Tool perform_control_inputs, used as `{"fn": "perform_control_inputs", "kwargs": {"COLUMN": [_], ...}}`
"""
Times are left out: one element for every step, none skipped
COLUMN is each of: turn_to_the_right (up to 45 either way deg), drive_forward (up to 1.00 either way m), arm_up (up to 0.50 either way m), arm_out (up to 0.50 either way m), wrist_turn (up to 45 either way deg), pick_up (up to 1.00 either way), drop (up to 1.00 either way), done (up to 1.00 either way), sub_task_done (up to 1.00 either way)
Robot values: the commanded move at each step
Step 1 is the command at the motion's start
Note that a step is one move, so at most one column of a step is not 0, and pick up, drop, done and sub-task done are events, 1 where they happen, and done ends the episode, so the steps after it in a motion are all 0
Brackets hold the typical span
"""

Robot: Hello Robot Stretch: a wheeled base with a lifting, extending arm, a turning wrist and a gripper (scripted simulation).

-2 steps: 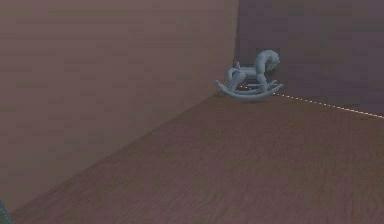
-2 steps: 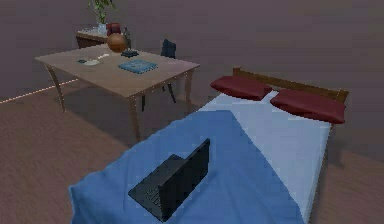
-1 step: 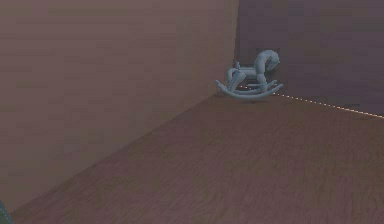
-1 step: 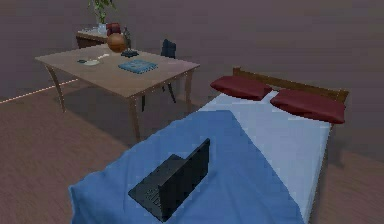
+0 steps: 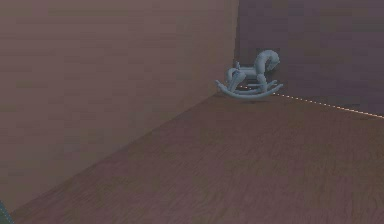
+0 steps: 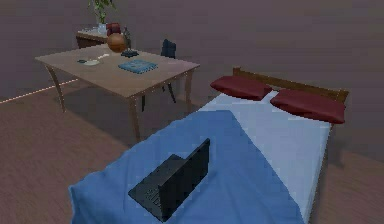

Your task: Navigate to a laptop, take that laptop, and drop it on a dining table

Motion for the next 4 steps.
{"fn": "perform_control_inputs", "kwargs": {"turn_to_the_right": [0.0,0.0,0.0,0.0], "drive_forward": [0.00,0.00,0.00,0.00], "arm_up": [0.00,0.00,0.00,0.00], "arm_out": [0.26,0.00,0.00,0.00], "wrist_turn": [0.0,45.0,45.0,45.0], "pick_up": [0.00,0.00,0.00,0.00], "drop": [0.00,0.00,0.00,0.00], "done": [0.00,0.00,0.00,0.00], "sub_task_done": [0.00,0.00,0.00,0.00]}}
